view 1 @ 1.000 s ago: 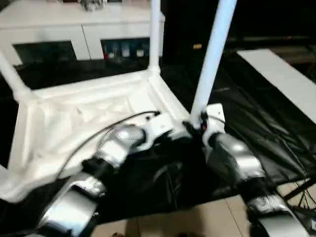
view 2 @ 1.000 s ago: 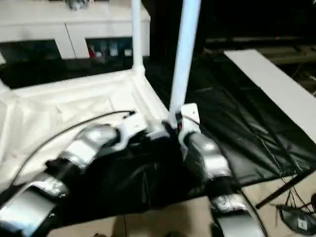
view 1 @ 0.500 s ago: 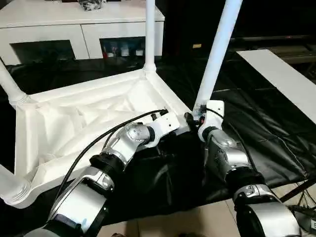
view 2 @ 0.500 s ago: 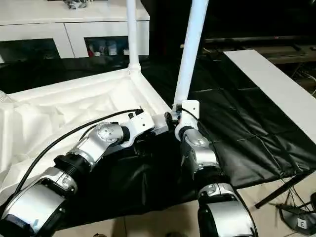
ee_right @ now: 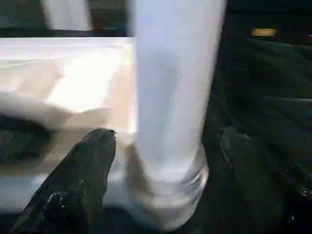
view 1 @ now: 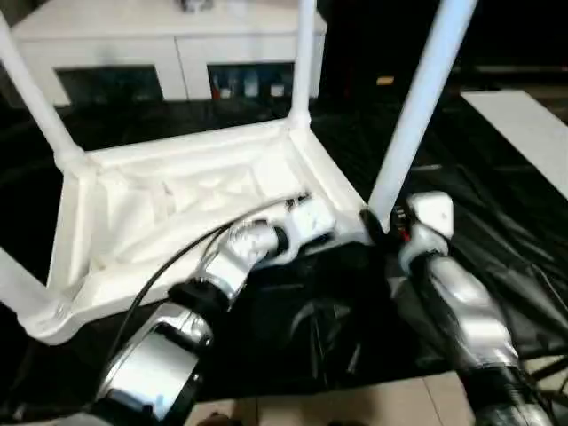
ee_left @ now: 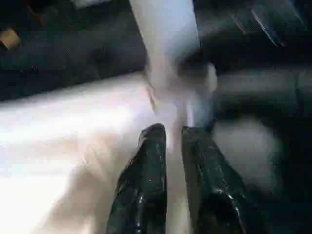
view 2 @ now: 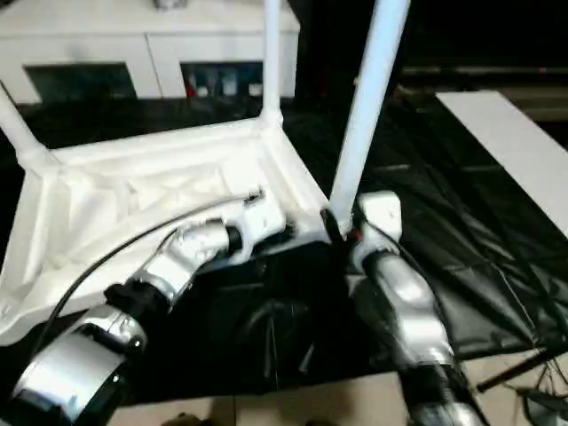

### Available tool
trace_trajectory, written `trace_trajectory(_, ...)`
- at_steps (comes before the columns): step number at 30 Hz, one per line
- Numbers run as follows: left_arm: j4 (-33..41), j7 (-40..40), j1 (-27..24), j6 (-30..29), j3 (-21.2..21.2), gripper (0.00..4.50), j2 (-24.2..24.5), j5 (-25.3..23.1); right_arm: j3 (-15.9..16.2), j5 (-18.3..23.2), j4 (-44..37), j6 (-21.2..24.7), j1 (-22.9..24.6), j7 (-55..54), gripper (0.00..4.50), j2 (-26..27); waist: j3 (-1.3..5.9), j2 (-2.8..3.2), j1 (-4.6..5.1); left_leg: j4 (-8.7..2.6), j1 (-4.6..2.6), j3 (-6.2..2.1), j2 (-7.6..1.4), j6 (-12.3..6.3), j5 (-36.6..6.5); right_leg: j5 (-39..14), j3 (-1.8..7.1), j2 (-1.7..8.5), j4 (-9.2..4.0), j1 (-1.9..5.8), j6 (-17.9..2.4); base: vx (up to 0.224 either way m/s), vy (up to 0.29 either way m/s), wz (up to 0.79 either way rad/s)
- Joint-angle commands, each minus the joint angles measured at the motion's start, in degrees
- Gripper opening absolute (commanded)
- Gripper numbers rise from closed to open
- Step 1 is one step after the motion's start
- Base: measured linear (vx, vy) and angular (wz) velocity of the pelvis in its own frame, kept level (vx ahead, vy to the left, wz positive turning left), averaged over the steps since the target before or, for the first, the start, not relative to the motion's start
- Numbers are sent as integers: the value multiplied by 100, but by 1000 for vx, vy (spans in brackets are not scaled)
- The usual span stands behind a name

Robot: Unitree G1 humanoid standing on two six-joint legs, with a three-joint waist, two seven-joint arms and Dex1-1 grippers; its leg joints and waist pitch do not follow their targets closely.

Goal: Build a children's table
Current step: Rotate leg to tighten, then rotate table base

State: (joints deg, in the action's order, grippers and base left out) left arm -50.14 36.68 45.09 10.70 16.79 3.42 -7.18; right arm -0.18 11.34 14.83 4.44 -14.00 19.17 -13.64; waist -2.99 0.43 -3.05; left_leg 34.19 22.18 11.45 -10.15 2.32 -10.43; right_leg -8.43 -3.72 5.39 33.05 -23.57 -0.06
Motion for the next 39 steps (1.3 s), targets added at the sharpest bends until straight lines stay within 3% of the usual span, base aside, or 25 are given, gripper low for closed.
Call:
trace_trajectory(1, 180, 34, 65, 35, -117, 105, -7, 146, 96, 130, -361, 106, 83, 258, 383, -78, 407, -105, 8, -440, -68, -150, -301, -565, -1283, -1644, 192, 324, -378, 286, -1057, 0, 0, 0)
trace_trajectory(2, 307, 112, 30, -40, -203, 105, 28, 241, 160, 188, -604, 198, 254, 488, 383, -184, 402, -43, 18, -442, -70, -154, -292, -550, -1333, -1685, 193, 320, -378, 281, -1066, 0, 0, 0)
trace_trajectory(4, 716, 340, -139, -190, -284, 115, 141, 413, 227, 269, -826, 238, 454, 803, 383, -342, 388, -85, 55, -450, -74, -153, -299, -532, -1486, -1790, 203, 318, -409, 283, -1058, 0, 0, 0)
trace_trajectory(5, 1011, 497, -272, -401, -321, 130, 225, 522, 253, 333, -944, 283, 555, 990, 383, -413, 392, -56, 52, -448, -78, -156, -304, -514, -1489, -1788, 207, 326, -398, 281, -1079, 0, 0, 0)
trace_trajectory(7, 1834, 1079, -681, -902, -290, 147, 555, 774, 352, 403, -1177, 358, 719, 1337, 383, -580, 387, -67, 97, -450, -33, -152, -313, -579, -1370, -1512, 218, 311, -362, 299, -1210, 0, 0, 0)
trace_trajectory(8, 2342, 1393, -951, -1272, -263, 148, 841, 888, 437, 456, -1291, 430, 780, 1544, 383, -672, 398, -52, 89, -449, -73, -154, -338, -568, -1340, -1396, 225, 323, -324, 304, -1308, 0, 0, 0)
trace_trajectory(9, 2946, 1756, -1279, -1675, -201, 148, 1249, 989, 558, 515, -1419, 532, 834, 1778, 383, -787, 375, -53, 124, -466, -39, -154, -336, -585, -1341, -1453, 227, 305, -325, 303, -1300, 0, 0, 0)
trace_trajectory(10, 3034, 1814, -1327, -1744, -192, 148, 1325, 1003, 580, 526, -1432, 549, 837, 1814, 383, -801, 382, -26, 128, -466, -70, -156, -343, -554, -1377, -1486, 227, 300, -319, 284, -1293, 0, 0, 0)
trace_trajectory(12, 3921, 2355, -1805, -2535, -125, 148, 2072, 1199, 775, 575, -1565, 744, 862, 2095, 383, -918, 351, -2, 140, -488, -117, -145, -349, -407, -1548, -1684, 241, 268, -336, 233, -1269, 0, 0, 0)
trace_trajectory(13, 4070, 2463, -1891, -2654, -120, 148, 2218, 1254, 816, 562, -1562, 750, 852, 2139, 383, -927, 350, 17, 143, -495, -139, -142, -357, -356, -1614, -1738, 244, 258, -332, 217, -1255, 0, 0, 0)
trace_trajectory(14, 4368, 2684, -2063, -2879, -111, 148, 2516, 1369, 902, 528, -1549, 752, 829, 2226, 383, -943, 346, 6, 131, -508, -164, -151, -361, -254, -1730, -1846, 250, 267, -323, 204, -1242, 0, 0, 0)
trace_trajectory(15, 4368, 2684, -2063, -2879, -111, 148, 2516, 1369, 902, 528, -1549, 752, 829, 2226, 383, -943, 304, 22, 135, -521, -175, -131, -344, -169, -1909, -2059, 252, 236, -375, 157, -1171, 0, 0, 0)
trace_trajectory(16, 4609, 2861, -2213, -3102, -113, 148, 2806, 1380, 973, 466, -1505, 773, 764, 2265, 383, -935, 315, -31, 109, -510, -231, -121, -349, -107, -2007, -2122, 252, 235, -383, 129, -1144, 0, 0, 0)
trace_trajectory(18, 4664, 2880, -2286, -3219, -109, 148, 2992, 1160, 1014, 423, -1464, 786, 697, 2315, 383, -920, 296, -12, 98, -541, -223, -142, -342, 21, -2132, -2268, 271, 246, -378, 135, -1050, 0, 0, 0)
trace_trajectory(20, 4309, 2705, -2232, -2989, -55, 148, 3062, 635, 1076, 361, -1392, 809, 593, 2348, 383, -894, 279, -59, 116, -547, -213, -148, -328, 64, -2205, -2403, 277, 244, -415, 127, -898, 0, 0, 0)
trace_trajectory(22, 4151, 2457, -2172, -3010, 9, 148, 3068, 347, 1135, 319, -1378, 856, 532, 2387, 383, -912, 294, -39, 117, -551, -202, -177, -316, 121, -2240, -2593, 288, 282, -409, 154, -783, 0, 0, 0)
trace_trajectory(27, 4062, 1893, -1952, -3532, 298, 148, 2993, 125, 1239, 165, -1325, 959, 429, 2391, 383, -987, 282, -77, 124, -525, -207, -190, -292, 134, -2370, -3040, 283, 307, -478, 133, -658, 0, 0, 0)
trace_trajectory(28, 3966, 1699, -1851, -3633, 344, 148, 2832, 85, 1236, 92, -1253, 948, 392, 2322, 383, -986, 283, -57, 126, -523, -196, -200, -290, 137, -2352, -3089, 280, 315, -475, 141, -636, 0, 0, 0)
trace_trajectory(31, 3773, 1451, -1732, -3626, 328, 148, 2576, -25, 1214, 16, -1178, 922, 365, 2232, 383, -971, 286, -75, 126, -488, -239, -192, -274, 133, -2418, -3291, 263, 300, -532, 94, -566, 0, 0, 0)
trace_trajectory(32, 3528, 1178, -1602, -3601, 285, 148, 2284, -138, 1199, -41, -1140, 907, 358, 2178, 383, -970, 280, -74, 149, -496, -188, -203, -270, 97, -2377, -3370, 246, 295, -555, 132, -520, 0, 0, 0)
trace_trajectory(35, 3215, 844, -1452, -3494, 264, 148, 2001, -232, 1185, -78, -1103, 904, 347, 2134, 383, -968, 297, -83, 130, -469, -203, -226, -262, 59, -2411, -3473, 213, 307, -580, 121, -456, 0, 0, 0)
trace_trajectory(36, 2965, 522, -1333, -3367, 276, 148, 1827, -261, 1172, -124, -1057, 916, 331, 2069, 383, -973, 299, -83, 148, -486, -142, -245, -261, 40, -2370, -3444, 200, 309, -565, 162, -437, 0, 0, 0)
trace_trajectory(39, 2412, -94, -1077, -3130, 251, 148, 1528, -337, 1117, -221, -920, 870, 280, 1959, 383, -951, 310, -66, 152, -460, -165, -249, -247, 25, -2464, -3432, 170, 296, -587, 128, -426, 0, 0, 0)
